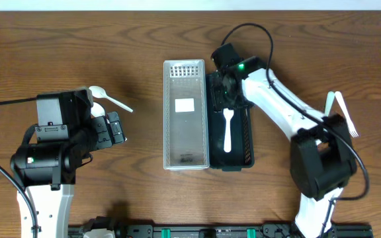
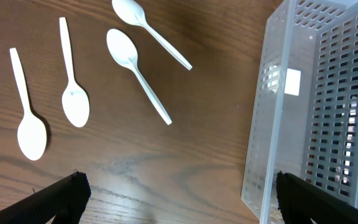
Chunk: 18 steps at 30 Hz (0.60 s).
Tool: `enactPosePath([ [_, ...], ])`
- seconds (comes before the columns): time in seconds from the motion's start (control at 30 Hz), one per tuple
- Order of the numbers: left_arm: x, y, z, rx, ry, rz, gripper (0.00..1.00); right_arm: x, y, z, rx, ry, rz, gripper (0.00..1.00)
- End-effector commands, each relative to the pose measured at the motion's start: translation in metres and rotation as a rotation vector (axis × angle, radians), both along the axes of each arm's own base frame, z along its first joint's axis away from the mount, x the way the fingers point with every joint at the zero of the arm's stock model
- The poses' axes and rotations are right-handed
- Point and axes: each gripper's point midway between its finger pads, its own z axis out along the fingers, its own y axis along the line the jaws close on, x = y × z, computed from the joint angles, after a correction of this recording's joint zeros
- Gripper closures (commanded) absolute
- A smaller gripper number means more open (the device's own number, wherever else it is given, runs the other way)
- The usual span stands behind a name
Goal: Pack container
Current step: 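Carry the spoon into the black basket and release it, then move the right gripper to a white fork and grasp it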
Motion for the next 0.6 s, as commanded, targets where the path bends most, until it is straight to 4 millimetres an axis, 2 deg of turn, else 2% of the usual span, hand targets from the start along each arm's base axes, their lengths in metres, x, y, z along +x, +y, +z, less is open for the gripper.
enactPosePath([
  [0.0, 0.001, 0.003, 0.005, 0.009, -0.012, 0.008, 0.02, 0.022, -0.009, 0.103, 0.075, -0.232, 0.016, 0.3],
  [0.07, 0.001, 0.003, 0.005, 0.009, -0.012, 0.008, 0.02, 0.029, -0.038, 0.142, 0.043, -0.325, -0.048, 0.27],
  [0.13, 0.001, 0.003, 0.005, 0.009, -0.012, 0.008, 0.02, 0.034, -0.078, 0.181, 0.013, -0.426, -0.16, 0.24],
  [0.2, 0.001, 0.003, 0.005, 0.009, -0.012, 0.008, 0.02, 0.033, -0.118, 0.207, 0.009, -0.489, -0.263, 0.22],
  [0.27, 0.001, 0.003, 0.005, 0.009, -0.012, 0.008, 0.02, 0.031, -0.164, 0.218, -0.009, -0.51, -0.37, 0.24],
  [0.33, 0.001, 0.003, 0.005, 0.009, -0.012, 0.008, 0.02, 0.025, -0.208, 0.215, -0.043, -0.484, -0.469, 0.25],
  [0.43, 0.001, 0.003, 0.005, 0.009, -0.012, 0.008, 0.02, 0.019, -0.259, 0.186, -0.086, -0.389, -0.533, 0.23],
  [0.47, 0.001, 0.003, 0.005, 0.009, -0.012, 0.008, 0.02, 0.017, -0.273, 0.17, -0.088, -0.345, -0.545, 0.23],
  [0.57, 0.001, 0.003, 0.005, 0.009, -0.012, 0.008, 0.02, 0.013, -0.295, 0.127, -0.08, -0.227, -0.576, 0.23],
])
